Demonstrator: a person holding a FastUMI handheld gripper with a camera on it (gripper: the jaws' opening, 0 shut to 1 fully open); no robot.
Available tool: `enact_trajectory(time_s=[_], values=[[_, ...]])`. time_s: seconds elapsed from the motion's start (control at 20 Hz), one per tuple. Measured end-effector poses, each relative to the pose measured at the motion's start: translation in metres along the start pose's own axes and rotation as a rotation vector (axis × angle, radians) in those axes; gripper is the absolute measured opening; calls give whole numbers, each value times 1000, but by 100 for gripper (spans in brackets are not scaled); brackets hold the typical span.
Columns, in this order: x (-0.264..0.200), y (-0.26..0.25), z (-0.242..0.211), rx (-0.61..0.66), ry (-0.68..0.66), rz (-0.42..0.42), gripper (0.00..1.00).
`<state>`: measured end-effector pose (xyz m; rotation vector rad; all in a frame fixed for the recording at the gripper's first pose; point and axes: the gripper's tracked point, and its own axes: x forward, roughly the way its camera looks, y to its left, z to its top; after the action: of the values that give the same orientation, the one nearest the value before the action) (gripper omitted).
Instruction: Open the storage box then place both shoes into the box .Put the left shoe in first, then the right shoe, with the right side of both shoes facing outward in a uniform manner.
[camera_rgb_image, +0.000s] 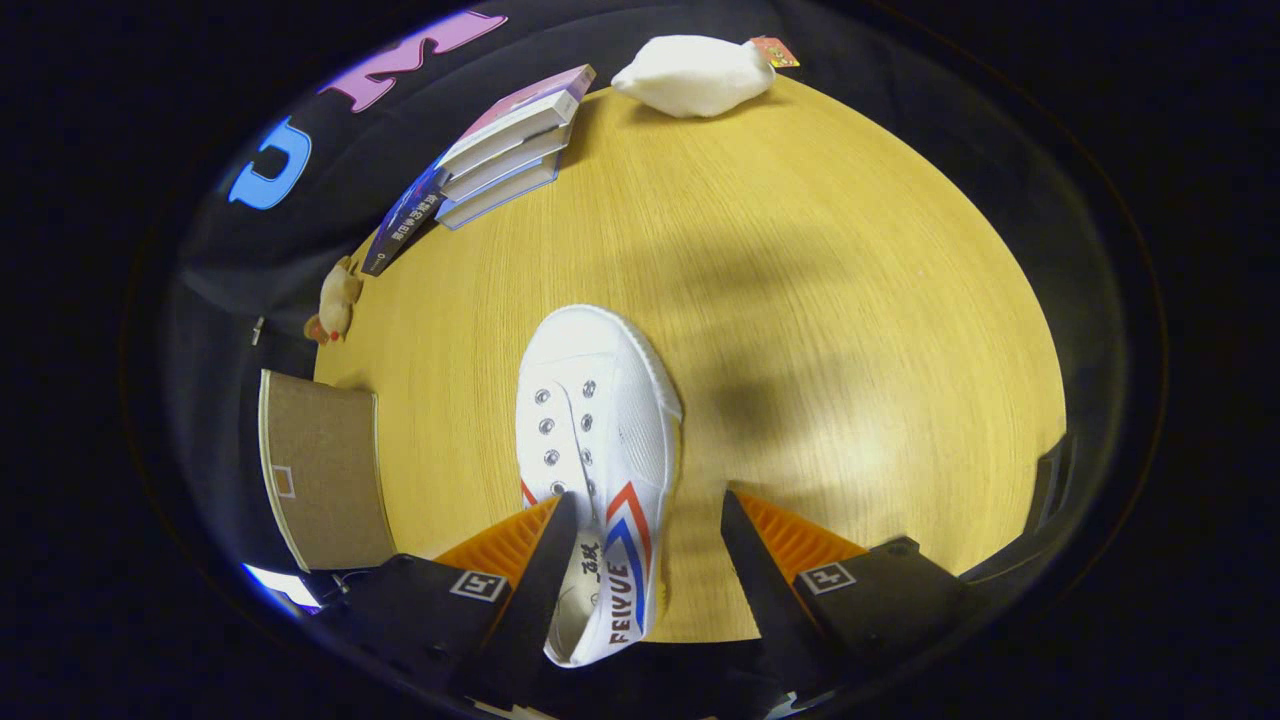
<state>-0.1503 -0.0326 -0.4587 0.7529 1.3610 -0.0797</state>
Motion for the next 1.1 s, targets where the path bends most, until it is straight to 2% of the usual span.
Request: enact_trajectory(time_s=[0.15, 0.2, 0.25, 0.3, 0.35, 0.4, 0.45, 0.5, 0.6, 0.8, 1.1], values=[[7, 10, -4, -4, 39, 44, 90], [11, 7, -8, 1, 54, 25, 71], [9, 0, -5, -2, 53, 15, 64], [5, 1, -6, 4, 55, 29, 44], [6, 0, -4, 25, 50, 45, 42], [4, 2, -6, 42, 55, 66, 32], [3, 0, -5, 44, 54, 72, 28], [0, -1, -4, 51, 41, 61, 25], [4, 0, -4, 31, 19, 38, 11], [-30, 22, -4, 45, -28, 97, 11], [-86, 116, 16, 30, -114, 225, 11]])
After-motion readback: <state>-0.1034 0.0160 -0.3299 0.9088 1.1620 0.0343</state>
